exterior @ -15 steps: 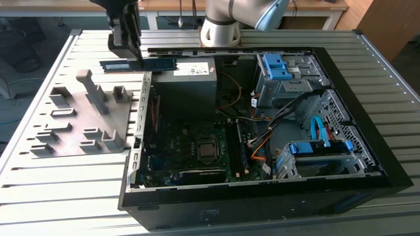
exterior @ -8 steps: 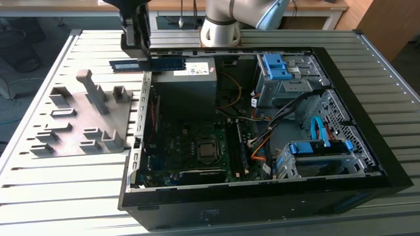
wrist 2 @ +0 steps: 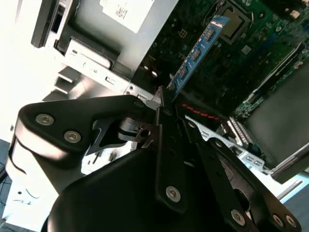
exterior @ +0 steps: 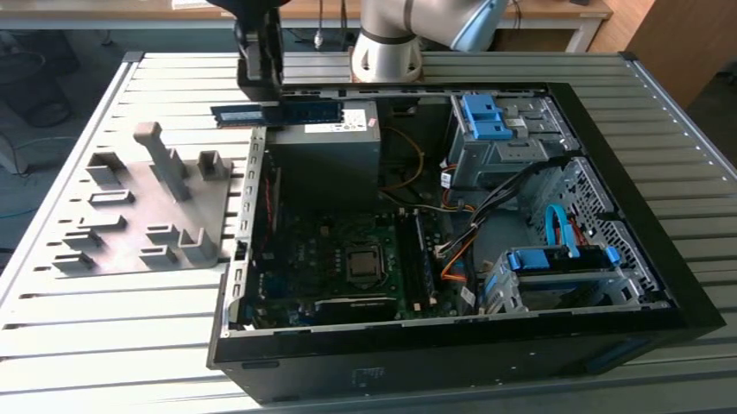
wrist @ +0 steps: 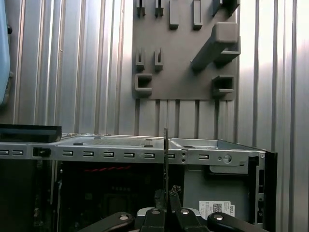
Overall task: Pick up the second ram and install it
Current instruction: 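Pick up the second ram and move it above second insertion slot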
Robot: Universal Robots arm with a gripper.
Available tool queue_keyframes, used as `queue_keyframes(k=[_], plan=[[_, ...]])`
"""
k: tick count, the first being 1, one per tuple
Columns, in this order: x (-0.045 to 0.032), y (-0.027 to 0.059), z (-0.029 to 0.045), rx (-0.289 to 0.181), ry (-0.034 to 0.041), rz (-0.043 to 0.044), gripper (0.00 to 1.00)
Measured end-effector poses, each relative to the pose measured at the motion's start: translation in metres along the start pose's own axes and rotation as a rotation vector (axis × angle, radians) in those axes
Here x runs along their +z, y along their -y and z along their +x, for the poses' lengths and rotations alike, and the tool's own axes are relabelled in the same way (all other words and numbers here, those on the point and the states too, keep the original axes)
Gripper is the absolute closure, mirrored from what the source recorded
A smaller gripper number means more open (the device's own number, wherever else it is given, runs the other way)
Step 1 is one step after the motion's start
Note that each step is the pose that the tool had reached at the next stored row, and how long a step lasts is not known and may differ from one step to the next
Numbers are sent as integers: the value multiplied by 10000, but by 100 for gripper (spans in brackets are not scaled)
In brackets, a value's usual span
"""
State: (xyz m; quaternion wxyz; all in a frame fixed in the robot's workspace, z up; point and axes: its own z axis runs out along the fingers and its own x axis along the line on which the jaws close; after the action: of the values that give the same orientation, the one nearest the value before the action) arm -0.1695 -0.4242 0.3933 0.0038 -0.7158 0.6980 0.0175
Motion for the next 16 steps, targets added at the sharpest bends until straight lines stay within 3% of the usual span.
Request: queue_keyframes(k=[5,7,16], plan=[[-1,132,3,0,0,-1,86],[0,237,6,1,3,-2,86],[4,454,12,0,4,-3,86]])
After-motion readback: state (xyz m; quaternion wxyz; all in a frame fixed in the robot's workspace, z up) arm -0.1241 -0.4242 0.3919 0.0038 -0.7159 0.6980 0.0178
